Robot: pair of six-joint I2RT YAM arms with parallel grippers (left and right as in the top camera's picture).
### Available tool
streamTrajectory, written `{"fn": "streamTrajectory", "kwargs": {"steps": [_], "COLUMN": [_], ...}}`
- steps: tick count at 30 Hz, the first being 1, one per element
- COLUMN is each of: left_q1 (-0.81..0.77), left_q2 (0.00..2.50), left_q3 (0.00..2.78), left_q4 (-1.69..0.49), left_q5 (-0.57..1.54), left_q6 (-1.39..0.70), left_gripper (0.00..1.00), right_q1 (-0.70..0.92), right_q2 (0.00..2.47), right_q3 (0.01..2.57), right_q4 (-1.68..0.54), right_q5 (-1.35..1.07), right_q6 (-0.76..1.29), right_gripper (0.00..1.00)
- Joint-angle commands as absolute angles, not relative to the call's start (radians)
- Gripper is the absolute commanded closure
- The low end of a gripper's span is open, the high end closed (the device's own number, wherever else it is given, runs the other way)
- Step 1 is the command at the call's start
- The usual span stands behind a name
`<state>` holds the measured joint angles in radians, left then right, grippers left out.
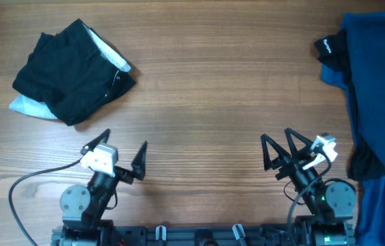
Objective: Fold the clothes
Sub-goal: 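Reach the right gripper to the teal shorts pile and grasp them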
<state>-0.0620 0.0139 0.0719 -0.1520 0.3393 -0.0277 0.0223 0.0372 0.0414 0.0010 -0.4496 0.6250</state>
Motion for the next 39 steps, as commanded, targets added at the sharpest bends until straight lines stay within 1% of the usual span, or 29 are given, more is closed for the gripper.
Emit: {"fn": "streamTrajectory", "kwargs": {"steps": [1,4,7,9,10,14,16,20,22,25,28,30,32,33,36,38,39], "left_q1": [-0.070,-0.070,-0.070,-0.070,-0.070,-0.070,-0.070,-0.070,-0.070,-0.070,-0.070,-0.070,-0.070,-0.070,-0.070,-0.070,-0.070], "left_q2": [0.012,0.083,0.233,0.382,0.464,0.751,0.891,1.075,1.110,1.131,1.137,1.137,1.138,1.138,1.138,1.138,1.138], "left_q3": [0.140,0.290,0.443,0.559,0.624,0.877,1.007,1.182,1.185,1.185,1.185,1.185,1.185,1.185,1.185,1.185,1.185], "left_q4": [-0.146,-0.200,-0.327,-0.410,-0.456,-0.662,-0.752,-0.837,-0.834,-0.855,-0.858,-0.858,-0.858,-0.858,-0.859,-0.865,-0.870], "left_q5": [0.490,0.470,0.425,0.387,0.374,0.310,0.298,0.309,0.319,0.324,0.324,0.324,0.324,0.324,0.324,0.324,0.324], "left_q6": [-0.196,-0.187,-0.187,-0.186,-0.173,-0.162,-0.162,-0.165,-0.166,-0.165,-0.165,-0.165,-0.165,-0.166,-0.166,-0.166,-0.166], "left_gripper": [0.00,0.00,0.00,0.00,0.00,0.00,0.00,0.00,0.00,0.00,0.00,0.00,0.00,0.00,0.00,0.00,0.00], "right_q1": [0.019,0.019,0.019,0.019,0.019,0.019,0.018,-0.038,-0.095,-0.213,-0.329,-0.404,-0.459,-0.484,-0.523,-0.537,-0.538], "right_q2": [0.041,0.100,0.267,0.422,0.526,0.811,0.980,1.292,1.398,1.537,1.642,1.713,1.781,1.815,1.890,1.932,1.951], "right_q3": [0.078,0.195,0.304,0.395,0.469,0.702,0.858,1.177,1.291,1.411,1.450,1.449,1.449,1.449,1.449,1.449,1.449], "right_q4": [0.122,0.100,0.058,0.001,-0.050,-0.214,-0.345,-0.598,-0.646,-0.643,-0.615,-0.585,-0.557,-0.543,-0.502,-0.460,-0.438], "right_q5": [-0.608,-0.608,-0.611,-0.584,-0.546,-0.422,-0.373,-0.283,-0.261,-0.250,-0.239,-0.213,-0.210,-0.210,-0.210,-0.210,-0.209], "right_q6": [0.699,0.649,0.602,0.573,0.546,0.461,0.392,0.288,0.234,0.208,0.209,0.207,0.161,0.157,0.157,0.157,0.156], "right_gripper": [0.00,0.00,0.00,0.00,0.00,0.00,0.00,0.00,0.00,0.00,0.00,0.04,0.13,0.15,0.14,0.18,0.19]}}
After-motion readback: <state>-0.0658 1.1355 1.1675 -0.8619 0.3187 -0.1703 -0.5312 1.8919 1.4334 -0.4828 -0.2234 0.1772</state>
